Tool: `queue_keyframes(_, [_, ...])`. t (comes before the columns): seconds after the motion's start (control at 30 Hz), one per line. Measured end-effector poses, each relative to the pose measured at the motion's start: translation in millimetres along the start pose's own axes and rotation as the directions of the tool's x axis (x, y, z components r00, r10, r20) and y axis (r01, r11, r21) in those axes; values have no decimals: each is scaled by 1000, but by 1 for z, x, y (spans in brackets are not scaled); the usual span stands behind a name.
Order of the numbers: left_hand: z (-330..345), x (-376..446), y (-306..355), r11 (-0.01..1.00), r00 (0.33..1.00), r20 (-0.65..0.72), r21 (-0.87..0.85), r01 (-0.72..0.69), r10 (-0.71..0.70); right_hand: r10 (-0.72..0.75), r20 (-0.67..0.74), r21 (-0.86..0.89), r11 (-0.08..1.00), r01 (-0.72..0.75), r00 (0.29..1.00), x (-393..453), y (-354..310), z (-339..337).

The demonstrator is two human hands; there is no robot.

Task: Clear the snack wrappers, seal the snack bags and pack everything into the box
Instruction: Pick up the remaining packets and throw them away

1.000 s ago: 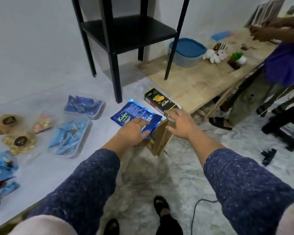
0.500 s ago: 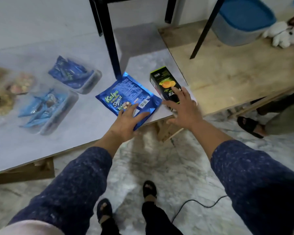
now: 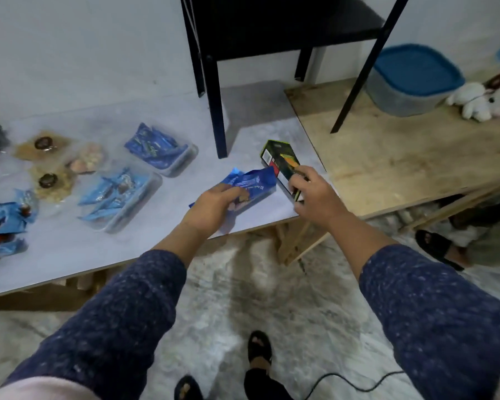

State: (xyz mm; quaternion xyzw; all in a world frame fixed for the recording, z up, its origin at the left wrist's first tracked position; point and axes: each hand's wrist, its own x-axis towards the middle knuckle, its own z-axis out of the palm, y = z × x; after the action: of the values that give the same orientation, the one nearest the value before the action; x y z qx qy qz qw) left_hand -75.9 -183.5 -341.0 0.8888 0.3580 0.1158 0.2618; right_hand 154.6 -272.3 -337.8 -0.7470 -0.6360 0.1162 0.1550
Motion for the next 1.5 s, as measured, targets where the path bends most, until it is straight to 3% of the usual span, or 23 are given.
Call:
queue_keyframes(0.17, [-54,-19,0,991,981,-158,-77,106,-117,28,90,82,996,-36,996,6,-53,-35])
queue_keyframes(0.37, [-143,-83,-4,980,965,-180,-90,177,-191,44,152,162,984,-69,987,-1,-153,-75])
queue_keyframes(0.67, [-271,-221,-50,970,911,-361,61,235,-198,-177,97,100,981,167,979,-15,-338,-102])
queue_keyframes(0.87, [-335,-348,-96,915,812,-512,112,388,-281,-414,150,121,909,399,898,-16,-476,-74])
queue_keyframes(1.07, [-370,-482,-144,773,625,-617,43,633,-478,-626,272,152,778,610,731,-27,-620,-19])
queue_keyframes(1.3, [-375,-634,-191,513,331,-650,-106,852,-684,-808,400,216,542,812,433,-54,-778,63])
queue_keyframes(1.5, [-379,-752,-218,260,60,-625,-233,937,-778,-867,481,321,312,894,130,-90,-912,139])
